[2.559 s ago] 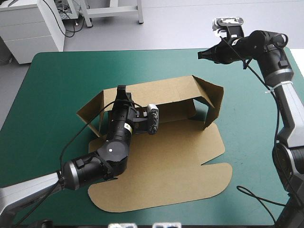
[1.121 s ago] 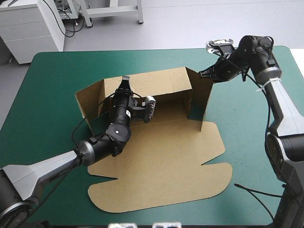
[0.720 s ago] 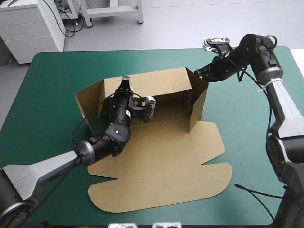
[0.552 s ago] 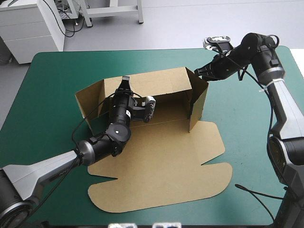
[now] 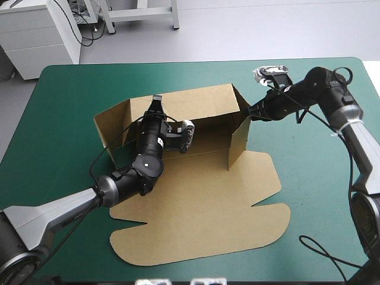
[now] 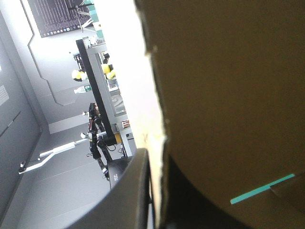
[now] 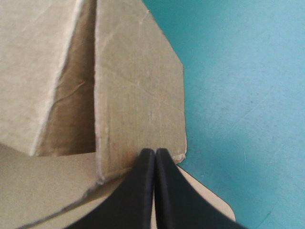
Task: Fold the box
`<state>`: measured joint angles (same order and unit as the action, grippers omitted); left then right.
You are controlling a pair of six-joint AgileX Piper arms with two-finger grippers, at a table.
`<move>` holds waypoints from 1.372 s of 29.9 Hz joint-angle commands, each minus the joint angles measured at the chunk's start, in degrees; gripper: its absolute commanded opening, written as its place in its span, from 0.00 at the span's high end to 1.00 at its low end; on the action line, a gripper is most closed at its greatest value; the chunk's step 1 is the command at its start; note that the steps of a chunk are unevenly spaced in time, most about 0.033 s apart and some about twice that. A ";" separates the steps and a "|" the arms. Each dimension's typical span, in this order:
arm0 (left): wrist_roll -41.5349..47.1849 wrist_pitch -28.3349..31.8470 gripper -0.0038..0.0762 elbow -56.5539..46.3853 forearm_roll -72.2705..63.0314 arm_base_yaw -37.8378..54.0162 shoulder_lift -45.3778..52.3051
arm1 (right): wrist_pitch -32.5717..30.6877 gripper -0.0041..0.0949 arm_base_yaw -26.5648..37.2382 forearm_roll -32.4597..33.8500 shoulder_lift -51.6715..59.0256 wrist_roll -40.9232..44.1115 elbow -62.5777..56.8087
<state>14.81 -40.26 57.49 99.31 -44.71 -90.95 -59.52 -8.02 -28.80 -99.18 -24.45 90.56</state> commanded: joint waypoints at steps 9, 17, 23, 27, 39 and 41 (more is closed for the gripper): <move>0.37 -0.34 0.96 1.27 5.67 -0.26 1.59 | 14.01 0.98 0.31 -14.65 6.29 -18.02 -13.14; 0.37 -0.34 0.96 1.27 5.67 -0.26 1.49 | 10.34 0.67 0.31 -14.89 6.16 -25.61 -13.67; 0.37 -0.34 0.96 1.27 5.67 -0.26 1.49 | 10.11 0.17 0.31 -14.78 5.90 -25.61 -13.67; 0.37 -0.56 0.96 1.27 5.67 -0.26 1.49 | 10.38 0.15 0.31 -14.70 4.87 -26.26 -13.67; 0.54 -0.43 0.96 1.27 5.67 -0.26 1.49 | 24.02 0.22 -5.42 -26.47 4.69 -36.88 -21.83; 0.54 -0.43 0.96 1.27 5.67 -0.26 1.49 | 27.14 0.22 -7.11 -26.72 4.69 -36.98 -22.29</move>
<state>14.81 -40.34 57.49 99.33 -44.71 -90.95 -37.15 -13.23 -52.11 -97.50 -60.13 67.54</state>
